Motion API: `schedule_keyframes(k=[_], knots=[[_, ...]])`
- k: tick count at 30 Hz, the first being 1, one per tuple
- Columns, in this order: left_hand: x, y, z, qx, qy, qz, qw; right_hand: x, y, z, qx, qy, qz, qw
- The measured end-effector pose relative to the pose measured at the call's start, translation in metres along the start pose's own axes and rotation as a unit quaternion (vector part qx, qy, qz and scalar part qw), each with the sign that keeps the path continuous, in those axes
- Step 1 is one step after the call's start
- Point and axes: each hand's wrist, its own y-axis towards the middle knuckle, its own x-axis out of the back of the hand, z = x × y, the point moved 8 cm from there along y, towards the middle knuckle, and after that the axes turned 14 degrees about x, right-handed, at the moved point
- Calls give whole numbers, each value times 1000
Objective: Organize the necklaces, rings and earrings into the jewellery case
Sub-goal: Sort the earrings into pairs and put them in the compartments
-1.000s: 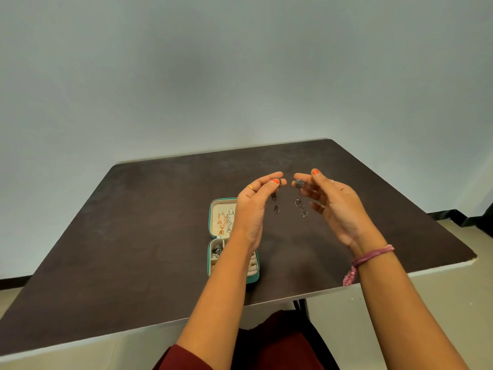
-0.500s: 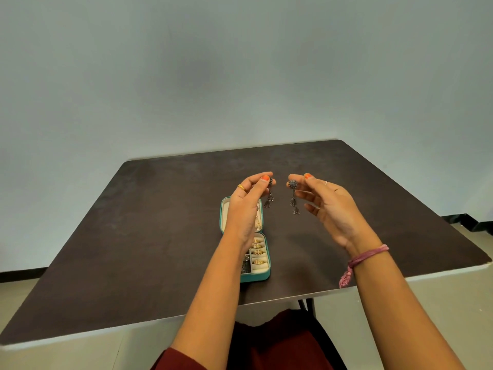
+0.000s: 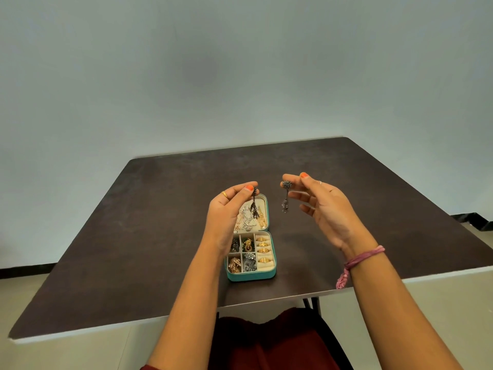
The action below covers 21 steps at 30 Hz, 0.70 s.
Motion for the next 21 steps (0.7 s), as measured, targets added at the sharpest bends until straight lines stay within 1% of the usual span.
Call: schedule_keyframes(k=[5, 10, 15, 21], knots=[[15, -5, -2, -14, 2, -1, 1000, -9, -1, -5, -12, 6, 14, 1000], [34, -8, 1, -44, 93, -45, 994, -19, -4, -9, -13, 2, 26, 1000], [53, -8, 16, -46, 158, -75, 983, -29, -4, -14, -3, -11, 44, 999], [68, -7, 34, -25, 177, -98, 979, -37, -4, -19, 2, -13, 64, 998]])
